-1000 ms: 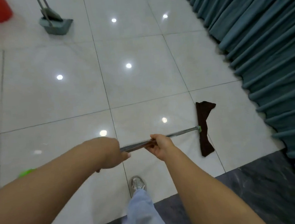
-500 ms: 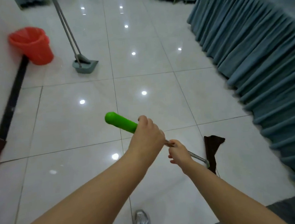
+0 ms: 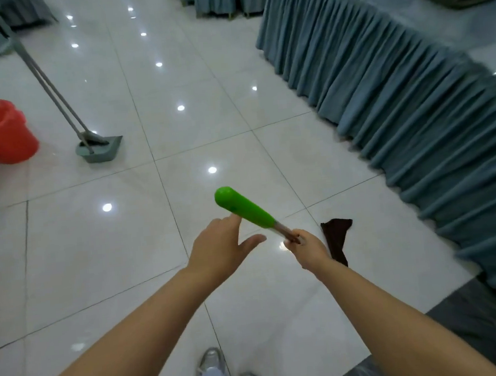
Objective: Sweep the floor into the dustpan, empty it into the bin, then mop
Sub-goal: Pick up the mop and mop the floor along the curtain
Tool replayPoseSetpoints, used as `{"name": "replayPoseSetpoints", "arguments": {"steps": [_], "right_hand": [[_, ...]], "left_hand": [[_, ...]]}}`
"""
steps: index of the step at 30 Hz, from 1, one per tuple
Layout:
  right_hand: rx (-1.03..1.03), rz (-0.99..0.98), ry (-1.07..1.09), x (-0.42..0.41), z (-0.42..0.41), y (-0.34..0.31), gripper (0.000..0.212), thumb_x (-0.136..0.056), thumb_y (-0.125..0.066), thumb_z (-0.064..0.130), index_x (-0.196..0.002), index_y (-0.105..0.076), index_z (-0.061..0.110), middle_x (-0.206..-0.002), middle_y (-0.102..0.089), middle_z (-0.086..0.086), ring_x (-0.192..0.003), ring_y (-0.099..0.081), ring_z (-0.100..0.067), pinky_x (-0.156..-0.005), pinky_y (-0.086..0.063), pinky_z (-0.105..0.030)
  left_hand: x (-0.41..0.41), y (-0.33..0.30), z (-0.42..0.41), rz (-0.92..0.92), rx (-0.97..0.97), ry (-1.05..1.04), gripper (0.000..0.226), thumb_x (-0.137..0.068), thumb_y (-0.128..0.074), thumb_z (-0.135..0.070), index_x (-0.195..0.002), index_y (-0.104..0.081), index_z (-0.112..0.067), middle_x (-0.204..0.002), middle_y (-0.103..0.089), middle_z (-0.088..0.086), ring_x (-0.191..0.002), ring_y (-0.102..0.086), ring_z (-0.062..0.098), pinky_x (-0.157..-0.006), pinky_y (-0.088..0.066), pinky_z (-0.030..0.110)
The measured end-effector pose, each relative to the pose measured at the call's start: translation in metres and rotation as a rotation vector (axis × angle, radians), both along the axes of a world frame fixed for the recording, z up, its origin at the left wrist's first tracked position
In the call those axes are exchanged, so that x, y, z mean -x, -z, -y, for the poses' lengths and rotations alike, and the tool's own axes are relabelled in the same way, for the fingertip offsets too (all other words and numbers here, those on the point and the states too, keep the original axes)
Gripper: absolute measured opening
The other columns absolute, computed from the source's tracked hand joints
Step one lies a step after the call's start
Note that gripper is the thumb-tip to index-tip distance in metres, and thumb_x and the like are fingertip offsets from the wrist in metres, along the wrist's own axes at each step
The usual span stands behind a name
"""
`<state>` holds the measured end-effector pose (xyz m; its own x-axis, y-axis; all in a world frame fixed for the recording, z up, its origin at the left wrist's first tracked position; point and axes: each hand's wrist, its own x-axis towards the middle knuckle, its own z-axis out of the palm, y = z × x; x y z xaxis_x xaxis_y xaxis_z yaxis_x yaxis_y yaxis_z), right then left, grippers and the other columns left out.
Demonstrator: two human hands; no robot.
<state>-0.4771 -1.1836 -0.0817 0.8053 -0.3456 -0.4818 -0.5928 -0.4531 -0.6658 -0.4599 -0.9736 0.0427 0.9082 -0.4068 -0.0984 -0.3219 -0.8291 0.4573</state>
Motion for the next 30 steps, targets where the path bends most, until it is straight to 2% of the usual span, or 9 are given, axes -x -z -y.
{"name": "replayPoseSetpoints", "arguments": {"steps": [2,5,9,12,15,18,23,27,30], "right_hand": [[0.007,-0.031,0.051,-0.006,0.003,-0.004,0.019,-0.089,-0.057,0.033,-0.104,-0.060,0.022,-0.066,-0.045,0.010,-0.058,-0.044,-0.011,-0.058,-0.038,-0.026],[0.052,-0.034,0.077,-0.013,0.008,-0.017,0.009,-0.093,-0.053,0.032,-0.100,-0.056,0.028,-0.083,-0.055,0.004,-0.081,-0.058,-0.022,-0.076,-0.048,-0.035],[0.167,-0.012,0.046,-0.019,0.020,-0.024,0.020,-0.095,-0.051,0.033,-0.110,-0.058,0.021,-0.099,-0.064,-0.003,-0.096,-0.060,-0.025,-0.083,-0.047,-0.036],[0.110,0.007,0.058,-0.025,0.037,-0.026,0.020,-0.094,-0.052,0.032,-0.110,-0.058,0.022,-0.099,-0.062,0.002,-0.095,-0.060,-0.021,-0.088,-0.048,-0.038],[0.090,0.012,0.024,-0.039,0.067,-0.031,0.017,-0.091,-0.056,0.032,-0.106,-0.060,0.024,-0.097,-0.064,0.002,-0.093,-0.061,-0.022,-0.084,-0.048,-0.037],[0.078,-0.008,-0.042,-0.055,0.098,-0.032,0.021,-0.090,-0.058,0.034,-0.110,-0.060,0.027,-0.101,-0.065,0.001,-0.094,-0.061,-0.021,-0.081,-0.048,-0.034],[0.093,-0.046,-0.168,-0.080,0.132,-0.019,0.021,-0.094,-0.054,0.034,-0.113,-0.058,0.027,-0.101,-0.063,0.001,-0.090,-0.059,-0.022,-0.073,-0.044,-0.029],[0.170,-0.053,-0.256,-0.099,0.135,-0.003,0.010,-0.095,-0.052,0.029,-0.092,-0.045,0.023,-0.089,-0.057,-0.005,-0.076,-0.054,-0.023,-0.067,-0.043,-0.033],[0.218,-0.021,-0.254,-0.112,0.119,-0.001,0.010,-0.096,-0.049,0.024,-0.093,-0.047,0.015,-0.090,-0.055,-0.005,-0.077,-0.054,-0.024,-0.068,-0.046,-0.036]], "left_hand": [[-0.018,-0.005,0.010,-0.021,0.118,0.067,0.064,-0.090,-0.049,-0.055,-0.145,-0.034,-0.026,-0.132,-0.058,-0.002,-0.116,-0.055,0.018,-0.091,-0.047,0.031],[-0.035,-0.009,0.027,-0.105,0.192,0.188,0.054,-0.093,-0.047,-0.050,-0.142,-0.039,-0.031,-0.136,-0.055,-0.006,-0.120,-0.053,0.016,-0.093,-0.040,0.021],[-0.052,-0.010,0.054,-0.272,0.325,0.247,0.049,-0.094,-0.046,-0.049,-0.139,-0.044,-0.033,-0.138,-0.052,-0.010,-0.127,-0.047,0.012,-0.094,-0.034,0.017],[-0.062,-0.011,0.075,-0.307,0.317,0.239,0.040,-0.095,-0.042,-0.048,-0.124,-0.058,-0.027,-0.099,-0.067,-0.008,-0.094,-0.061,0.012,-0.076,-0.043,0.020],[-0.075,-0.020,0.099,-0.191,0.215,0.236,0.040,-0.097,-0.038,-0.048,-0.117,-0.058,-0.020,-0.059,-0.047,-0.005,-0.052,-0.043,0.008,-0.047,-0.029,0.017],[-0.092,-0.032,0.119,-0.193,0.258,0.176,0.038,-0.097,-0.040,-0.043,-0.124,-0.056,-0.020,-0.088,-0.063,0.002,-0.063,-0.047,0.004,-0.057,-0.033,0.013],[-0.112,-0.043,0.145,-0.281,0.361,0.047,0.035,-0.094,-0.048,-0.044,-0.120,-0.059,-0.023,-0.108,-0.062,-0.010,-0.102,-0.055,0.004,-0.084,-0.038,0.020],[-0.124,-0.046,0.150,-0.289,0.355,-0.039,0.034,-0.094,-0.049,-0.046,-0.116,-0.060,-0.023,-0.102,-0.063,-0.012,-0.099,-0.057,0.005,-0.083,-0.042,0.022],[-0.130,-0.049,0.143,-0.274,0.416,-0.121,0.025,-0.096,-0.049,-0.040,-0.111,-0.058,-0.022,-0.083,-0.058,-0.014,-0.081,-0.056,0.003,-0.070,-0.042,0.019]]}}
